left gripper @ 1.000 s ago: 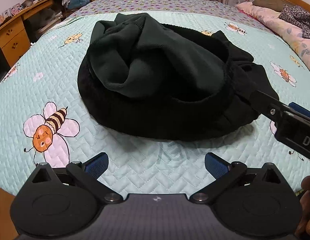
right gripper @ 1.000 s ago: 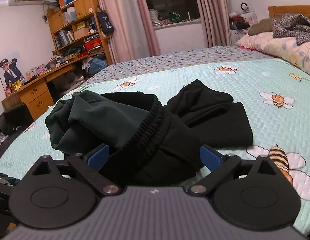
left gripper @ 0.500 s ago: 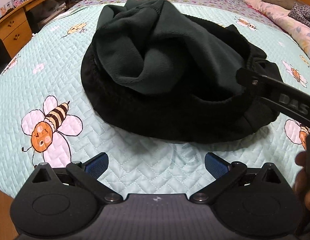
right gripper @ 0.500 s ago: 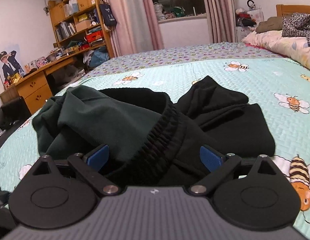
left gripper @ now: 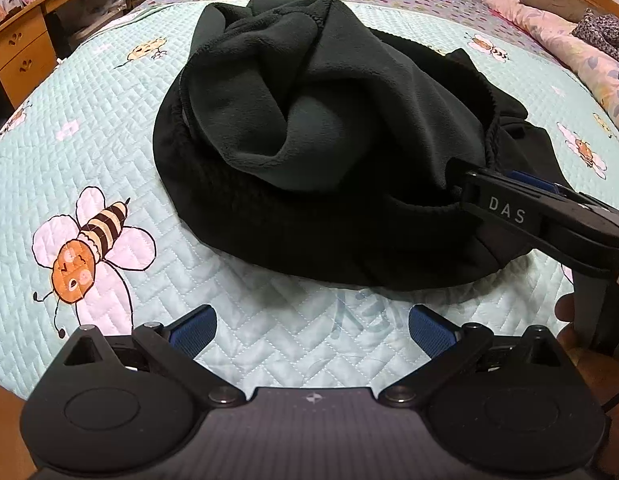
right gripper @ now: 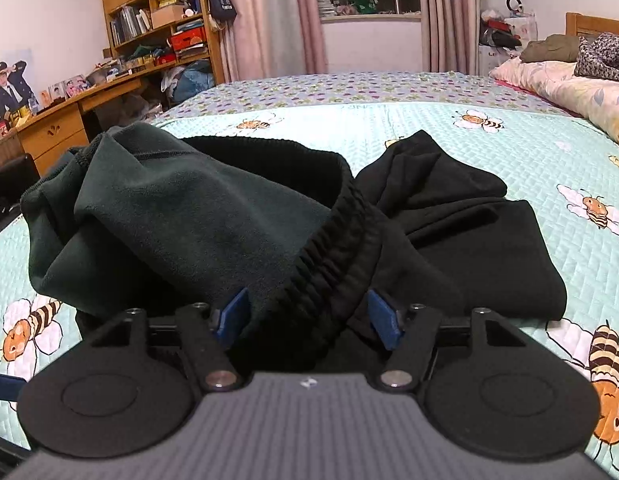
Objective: Fold clothes
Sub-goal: 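Grasp the elastic waistband of the garment with the right gripper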
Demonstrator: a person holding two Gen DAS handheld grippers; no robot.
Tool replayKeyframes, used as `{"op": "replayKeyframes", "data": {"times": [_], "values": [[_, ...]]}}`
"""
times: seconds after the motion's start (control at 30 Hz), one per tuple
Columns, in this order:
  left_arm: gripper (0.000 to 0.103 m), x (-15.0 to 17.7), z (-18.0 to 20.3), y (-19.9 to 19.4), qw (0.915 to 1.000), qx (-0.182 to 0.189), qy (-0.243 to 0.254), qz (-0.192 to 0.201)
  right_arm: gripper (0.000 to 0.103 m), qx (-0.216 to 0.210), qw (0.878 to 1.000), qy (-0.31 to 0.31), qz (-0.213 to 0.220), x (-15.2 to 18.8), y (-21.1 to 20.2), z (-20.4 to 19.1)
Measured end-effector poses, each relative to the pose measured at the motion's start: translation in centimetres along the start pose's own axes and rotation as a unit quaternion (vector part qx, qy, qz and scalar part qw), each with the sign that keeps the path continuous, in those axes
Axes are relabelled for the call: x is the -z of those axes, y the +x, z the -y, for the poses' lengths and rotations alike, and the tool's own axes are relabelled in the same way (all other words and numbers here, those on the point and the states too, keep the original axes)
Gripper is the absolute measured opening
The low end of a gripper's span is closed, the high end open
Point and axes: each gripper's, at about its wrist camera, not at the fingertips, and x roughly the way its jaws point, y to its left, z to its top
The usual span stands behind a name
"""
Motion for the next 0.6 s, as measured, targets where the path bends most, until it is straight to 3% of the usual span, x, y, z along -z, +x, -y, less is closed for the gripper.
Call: {"op": "replayKeyframes", "data": {"times": [0.33, 0.6], "values": [[0.102, 0.0, 0.4, -0.6, 0.9999, -0.003, 0.011, 0.009, 0.031, -0.019, 1.0, -0.003, 0.015, 0.0, -1.1, 0.1], [0.102, 0.1, 0.8, -0.8, 0.9996, -0.005, 0.022, 0.016, 0.019, -0.006, 0.999, -0.009, 0.041, -0.4, -1.9, 0.7]]}}
